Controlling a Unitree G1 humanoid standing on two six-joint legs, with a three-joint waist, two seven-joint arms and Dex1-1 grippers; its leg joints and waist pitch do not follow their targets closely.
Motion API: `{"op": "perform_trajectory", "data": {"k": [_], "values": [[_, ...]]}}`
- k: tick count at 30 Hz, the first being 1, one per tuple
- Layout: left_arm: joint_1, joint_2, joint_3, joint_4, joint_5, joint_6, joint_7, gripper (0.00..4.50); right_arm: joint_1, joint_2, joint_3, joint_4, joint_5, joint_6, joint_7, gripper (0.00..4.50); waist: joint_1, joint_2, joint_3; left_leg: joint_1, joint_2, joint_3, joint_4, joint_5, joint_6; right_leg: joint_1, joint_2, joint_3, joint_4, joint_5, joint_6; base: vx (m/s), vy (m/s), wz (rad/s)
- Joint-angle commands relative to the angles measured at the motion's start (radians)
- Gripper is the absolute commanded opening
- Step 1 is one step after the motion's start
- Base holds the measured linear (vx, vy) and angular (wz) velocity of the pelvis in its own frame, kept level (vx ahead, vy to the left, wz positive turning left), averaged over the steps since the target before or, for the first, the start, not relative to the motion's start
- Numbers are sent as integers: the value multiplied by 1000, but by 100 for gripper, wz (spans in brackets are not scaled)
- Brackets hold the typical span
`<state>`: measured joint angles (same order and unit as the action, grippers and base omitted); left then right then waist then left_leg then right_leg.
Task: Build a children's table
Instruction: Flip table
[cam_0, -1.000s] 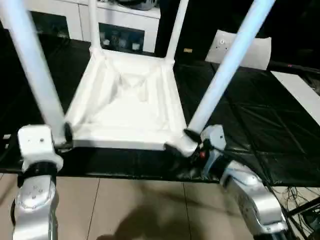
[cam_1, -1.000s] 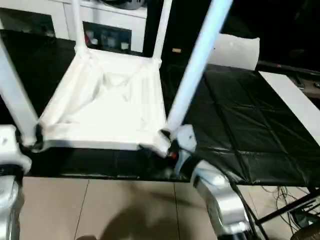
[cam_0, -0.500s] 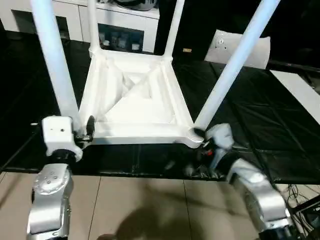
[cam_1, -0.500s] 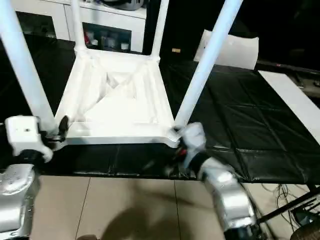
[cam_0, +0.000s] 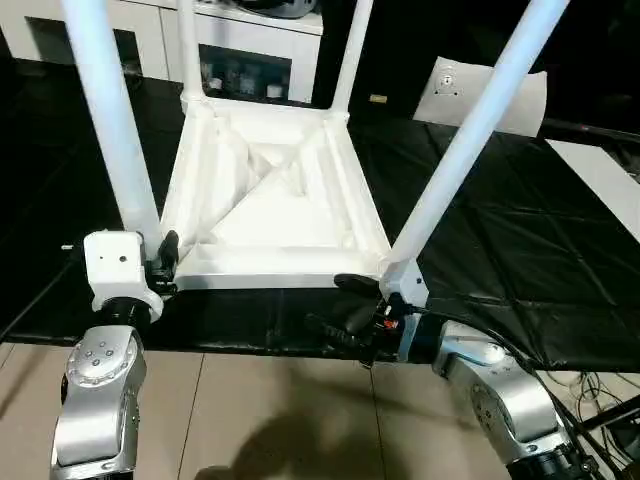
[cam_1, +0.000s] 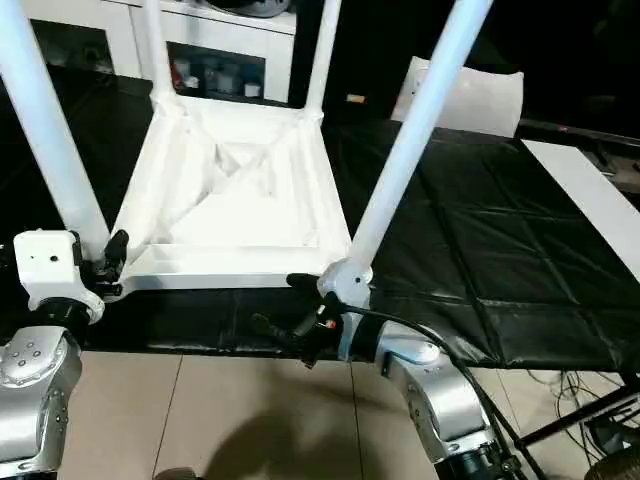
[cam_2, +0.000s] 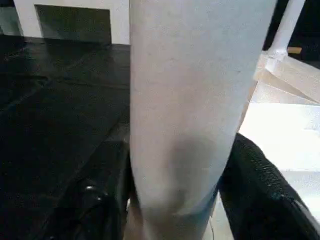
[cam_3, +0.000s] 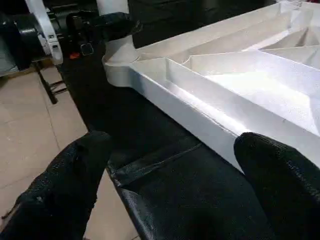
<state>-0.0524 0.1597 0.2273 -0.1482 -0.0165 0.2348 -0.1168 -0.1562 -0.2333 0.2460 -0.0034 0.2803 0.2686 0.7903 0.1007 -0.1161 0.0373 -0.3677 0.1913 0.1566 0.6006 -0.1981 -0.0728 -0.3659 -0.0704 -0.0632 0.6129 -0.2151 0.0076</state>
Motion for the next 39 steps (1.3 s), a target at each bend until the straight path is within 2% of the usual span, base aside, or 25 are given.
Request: {"op": "perform_trajectory", "data": {"k": [1, 6, 11, 13, 15, 17, 18, 19, 20, 24, 25, 27, 30, 31, 35, 38, 39], "values": [[0, -8, -35, 7, -10, 18, -15, 217, -13, -7, -6, -21, 11, 12, 10, 450, 0, 25, -36, 16, 49, -16, -97, -253, -38, 19, -71, 49, -72, -137, -124, 0, 0, 0], [3, -10, -37, 5, -28, 31, -20, 204, -9, -9, 2, -28, 23, 15, 20, 450, 2, 25, -37, 16, 50, -16, -97, -247, -38, 18, -71, 49, -71, -123, -126, 0, 0, 0], [-9, -97, 16, -20, -175, 116, -18, 202, -5, 8, -4, -27, 34, 49, 7, 450, 1, 20, -36, 15, 50, -15, -97, -244, -40, 19, -72, 49, -71, -133, -135, 0, 0, 0], [-19, -168, 52, -43, -285, 186, 3, 202, -12, 21, -12, -10, 23, 62, -25, 450, 2, 18, -37, 13, 50, -13, -95, -220, -39, 20, -74, 49, -67, -124, -142, 0, 0, 0], [-18, -183, 47, -57, -309, 212, 1, 202, -13, 26, -13, -3, 18, 65, -36, 450, 3, 11, -36, 12, 47, -9, -92, -199, -29, 21, -73, 50, -68, -123, -139, 0, 0, 0], [-12, -193, 34, -66, -319, 234, -2, 202, -17, 36, -19, 11, 5, 60, -65, 450, 7, 12, -36, 12, 46, -5, -90, -175, -19, 19, -74, 51, -69, -126, -141, 0, 0, 0], [-6, -207, 20, -79, -333, 257, -3, 202, -21, 51, -29, 29, -5, 59, -100, 450, 10, 14, -35, 13, 47, -4, -90, -174, -19, 18, -74, 52, -70, -132, -139, 0, 0, 0], [-4, -223, 11, -88, -343, 270, 0, 202, -26, 70, -44, 47, -9, 71, -142, 450, 12, 10, -35, 15, 47, -1, -90, -173, -22, 14, -72, 52, -71, -135, -136, 0, 0, 0], [-3, -232, 6, -92, -345, 275, 1, 202, -30, 87, -60, 61, -4, 82, -177, 450, 12, 12, -34, 14, 47, -1, -90, -173, -23, 14, -71, 52, -71, -139, -134, 0, 0, 0], [0, -239, -9, -103, -329, 297, -12, 202, -41, 139, -115, 97, 18, 97, -260, 450, 10, 13, -34, 15, 47, -5, -97, -210, -46, 14, -69, 51, -75, -171, -90, 0, 0, 0], [0, -244, -7, -113, -328, 316, -16, 202, -54, 168, -148, 120, 56, 97, -277, 450, 7, 14, -35, 16, 47, -5, -97, -221, -52, 14, -69, 51, -74, -170, -82, 0, 0, 0], [0, -247, -6, -120, -329, 328, -18, 202, -64, 188, -168, 134, 87, 98, -280, 450, 5, 12, -37, 15, 47, -6, -96, -221, -50, 16, -70, 50, -72, -158, -78, 0, 0, 0], [-3, -242, -10, -131, -348, 354, -19, 202, -102, 234, -220, 186, 127, 81, -330, 450, 5, 13, -40, 14, 45, -4, -91, -167, -42, 18, -68, 51, -66, -91, -82, 0, 0, 0], [-5, -236, -15, -135, -359, 363, -14, 202, -124, 251, -242, 217, 133, 73, -351, 450, 3, 15, -39, 15, 45, -2, -92, -169, -40, 15, -68, 51, -65, -87, -89, 0, 0, 0], [-8, -222, -29, -139, -368, 381, -14, 202, -179, 294, -302, 284, 182, 78, -360, 450, 4, 19, -42, 16, 44, -2, -92, -162, -49, 18, -66, 50, -60, -64, -93, 0, 0, 0], [-11, -219, -36, -144, -359, 400, -29, 202, -217, 315, -330, 339, 216, 82, -358, 450, 5, 21, -42, 17, 44, -1, -92, -157, -50, 18, -65, 49, -59, -47, -94, 0, 0, 0], [-12, -218, -39, -146, -358, 406, -33, 202, -232, 325, -341, 361, 233, 78, -352, 450, 3, 26, -41, 16, 44, -1, -93, -163, -53, 18, -64, 50, -60, -44, -96, 0, 0, 0]]}}
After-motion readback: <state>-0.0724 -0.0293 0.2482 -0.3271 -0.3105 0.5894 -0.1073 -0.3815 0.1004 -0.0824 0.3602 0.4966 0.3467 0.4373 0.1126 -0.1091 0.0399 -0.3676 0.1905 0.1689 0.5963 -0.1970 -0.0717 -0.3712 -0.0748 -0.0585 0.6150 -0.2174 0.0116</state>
